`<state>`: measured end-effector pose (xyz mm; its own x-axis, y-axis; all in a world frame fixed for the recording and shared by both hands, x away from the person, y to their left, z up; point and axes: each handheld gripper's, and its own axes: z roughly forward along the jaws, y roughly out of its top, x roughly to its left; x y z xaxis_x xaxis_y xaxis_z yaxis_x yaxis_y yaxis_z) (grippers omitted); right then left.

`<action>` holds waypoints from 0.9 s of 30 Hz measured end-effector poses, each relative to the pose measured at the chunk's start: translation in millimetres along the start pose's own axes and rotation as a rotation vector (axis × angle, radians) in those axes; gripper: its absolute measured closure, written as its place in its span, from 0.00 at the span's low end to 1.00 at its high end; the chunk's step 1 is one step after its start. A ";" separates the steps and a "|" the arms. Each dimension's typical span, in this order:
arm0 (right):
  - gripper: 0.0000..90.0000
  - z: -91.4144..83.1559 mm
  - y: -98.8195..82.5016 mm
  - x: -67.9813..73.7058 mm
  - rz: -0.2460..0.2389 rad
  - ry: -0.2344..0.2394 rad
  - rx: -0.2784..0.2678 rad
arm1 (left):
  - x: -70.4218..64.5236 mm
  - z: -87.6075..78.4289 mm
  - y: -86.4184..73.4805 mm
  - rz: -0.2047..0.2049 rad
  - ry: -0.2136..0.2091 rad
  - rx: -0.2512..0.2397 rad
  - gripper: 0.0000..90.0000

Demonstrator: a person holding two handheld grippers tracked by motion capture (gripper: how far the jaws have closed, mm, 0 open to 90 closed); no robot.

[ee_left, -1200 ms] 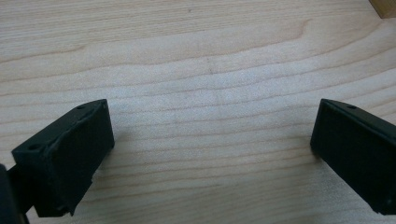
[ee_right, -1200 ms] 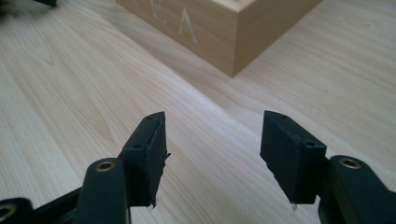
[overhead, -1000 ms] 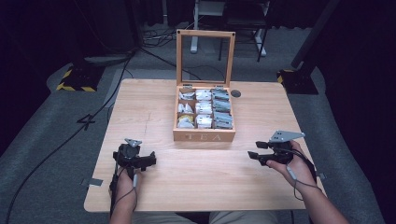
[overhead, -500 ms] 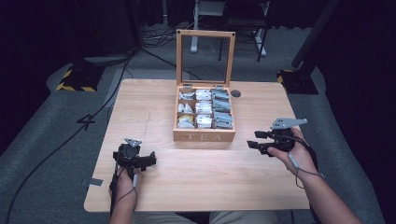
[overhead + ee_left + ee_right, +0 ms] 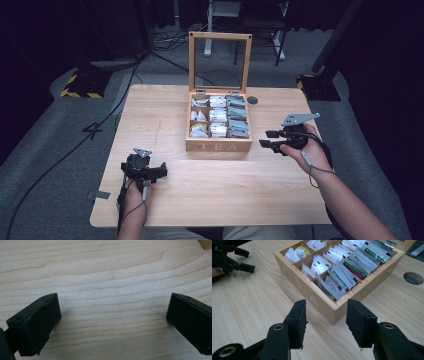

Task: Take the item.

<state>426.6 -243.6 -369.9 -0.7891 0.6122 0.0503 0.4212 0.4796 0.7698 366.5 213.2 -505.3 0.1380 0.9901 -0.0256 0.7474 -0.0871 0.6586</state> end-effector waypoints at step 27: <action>0.59 56.8 58.6 -9.9 -0.019 0.008 -0.023 | 0.6 -0.2 -0.3 0.004 -0.002 -0.001 0.00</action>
<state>484.4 -185.8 -361.4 -0.8002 0.5984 0.0408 0.3963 0.4764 0.7849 366.3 213.9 -505.4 0.1425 0.9895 -0.0239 0.7459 -0.0914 0.6598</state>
